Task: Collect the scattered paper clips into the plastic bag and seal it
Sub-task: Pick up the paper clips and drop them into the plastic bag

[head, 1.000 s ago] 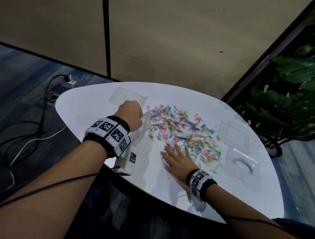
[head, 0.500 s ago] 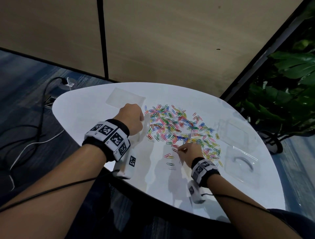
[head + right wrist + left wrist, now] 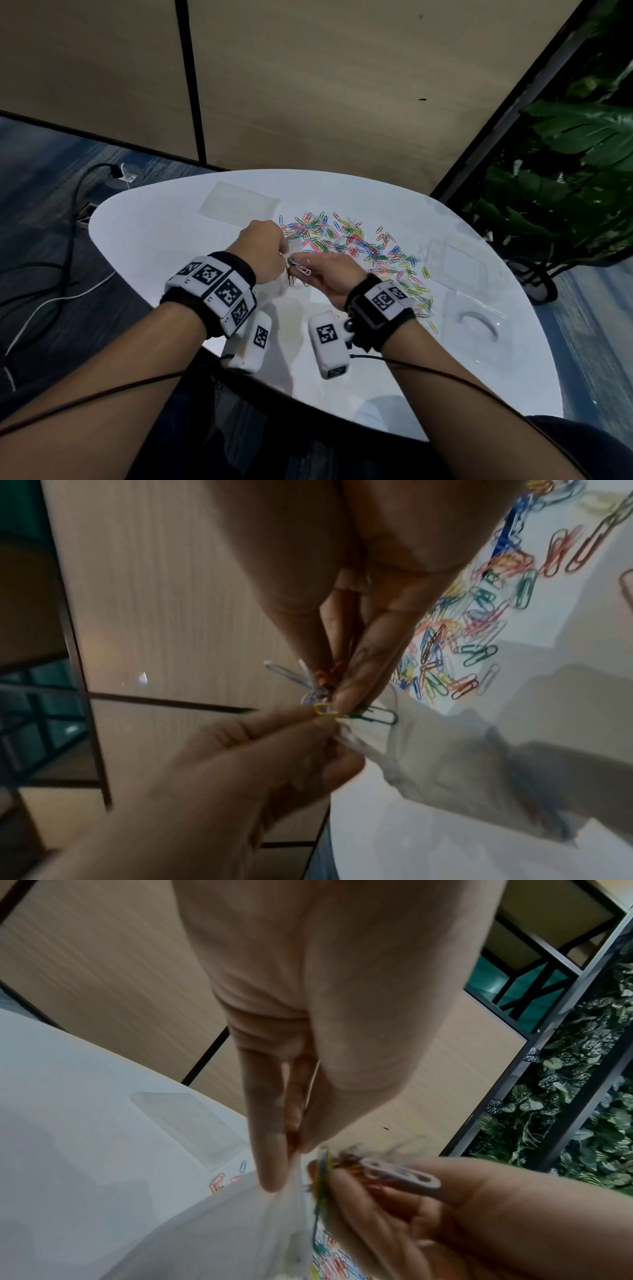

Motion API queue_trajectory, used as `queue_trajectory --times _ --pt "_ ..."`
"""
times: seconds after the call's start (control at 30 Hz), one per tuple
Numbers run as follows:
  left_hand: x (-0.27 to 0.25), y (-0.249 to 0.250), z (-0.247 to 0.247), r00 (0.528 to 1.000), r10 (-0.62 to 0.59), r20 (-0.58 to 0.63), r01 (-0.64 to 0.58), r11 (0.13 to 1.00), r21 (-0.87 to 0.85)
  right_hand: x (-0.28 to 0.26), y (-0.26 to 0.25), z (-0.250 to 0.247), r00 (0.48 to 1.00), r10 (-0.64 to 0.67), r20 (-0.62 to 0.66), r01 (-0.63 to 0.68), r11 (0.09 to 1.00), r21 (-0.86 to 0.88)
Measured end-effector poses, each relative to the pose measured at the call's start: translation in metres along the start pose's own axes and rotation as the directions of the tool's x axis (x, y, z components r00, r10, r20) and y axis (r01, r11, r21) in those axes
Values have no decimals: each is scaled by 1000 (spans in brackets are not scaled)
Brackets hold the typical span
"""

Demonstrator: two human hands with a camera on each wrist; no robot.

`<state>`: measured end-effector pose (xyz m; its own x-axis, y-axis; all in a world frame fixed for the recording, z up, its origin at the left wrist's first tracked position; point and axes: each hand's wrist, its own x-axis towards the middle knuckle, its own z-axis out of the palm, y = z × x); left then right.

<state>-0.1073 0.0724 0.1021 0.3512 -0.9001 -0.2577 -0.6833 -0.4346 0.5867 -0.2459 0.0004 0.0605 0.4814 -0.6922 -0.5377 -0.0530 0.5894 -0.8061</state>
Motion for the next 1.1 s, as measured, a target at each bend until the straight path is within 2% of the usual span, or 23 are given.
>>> queue_trajectory --times 0.17,0.23,0.3,0.37,0.43,0.5,0.57,0.63,0.7,0.73,0.77,0.8,0.87,0.9,0.93,1.03,1.07,1.1 --pt "0 2 3 1000 9 -14 -10 1000 -29 9 8 21 996 15 -89 -26 992 -127" --pt "0 1 4 1000 14 -21 -15 999 -29 12 12 23 993 -50 -105 18 956 -293" --pt "1 1 4 999 19 -29 -20 999 -28 13 15 24 980 -186 -75 111 816 -567" --pt "0 0 3 999 24 -26 -25 999 -30 10 11 26 958 -287 -8 166 574 -802" --pt "-1 0 2 1000 26 -9 -27 999 -29 5 7 27 942 -321 99 213 342 -915" --pt "-2 0 0 999 32 -2 -32 999 0 1 5 28 945 -266 188 257 252 -933" --pt "-2 -1 -2 1000 27 -15 -26 999 18 -3 3 23 940 -233 251 311 273 -911" --pt "-2 -2 -5 999 11 -31 -10 1000 3 -9 -2 11 906 -328 267 377 341 -861" --pt "-2 -5 -6 999 0 -40 0 1000 -11 -14 -6 -6 864 -461 202 426 456 -781" --pt "-2 -6 -6 999 -3 -43 2 1000 -14 -17 -4 -16 850 -500 168 435 483 -760" --pt "-2 -6 -6 999 -7 -46 6 1000 -16 -19 0 -27 843 -514 159 430 465 -774" --pt "-3 -6 -6 999 -11 -49 10 1000 -17 -21 8 -39 853 -483 197 410 386 -826" --pt "-3 -4 -6 998 -12 -55 11 1000 -16 -24 35 -65 892 -260 369 396 61 -916" --pt "-3 -4 -7 998 -9 -55 8 1000 -13 -26 51 -78 889 -119 442 431 -108 -896" --pt "-4 -4 -6 999 -4 -53 3 1000 -8 -28 66 -89 858 -12 513 496 -232 -836" --pt "-3 -4 -6 999 7 -49 -6 1000 14 -24 102 -123 708 107 699 660 -454 -599" --pt "-3 -4 -6 999 6 -50 -5 1000 21 -18 109 -134 686 98 721 656 -510 -556" --pt "-2 -5 -6 999 3 -48 -2 1000 24 -13 112 -142 695 84 714 633 -541 -553"
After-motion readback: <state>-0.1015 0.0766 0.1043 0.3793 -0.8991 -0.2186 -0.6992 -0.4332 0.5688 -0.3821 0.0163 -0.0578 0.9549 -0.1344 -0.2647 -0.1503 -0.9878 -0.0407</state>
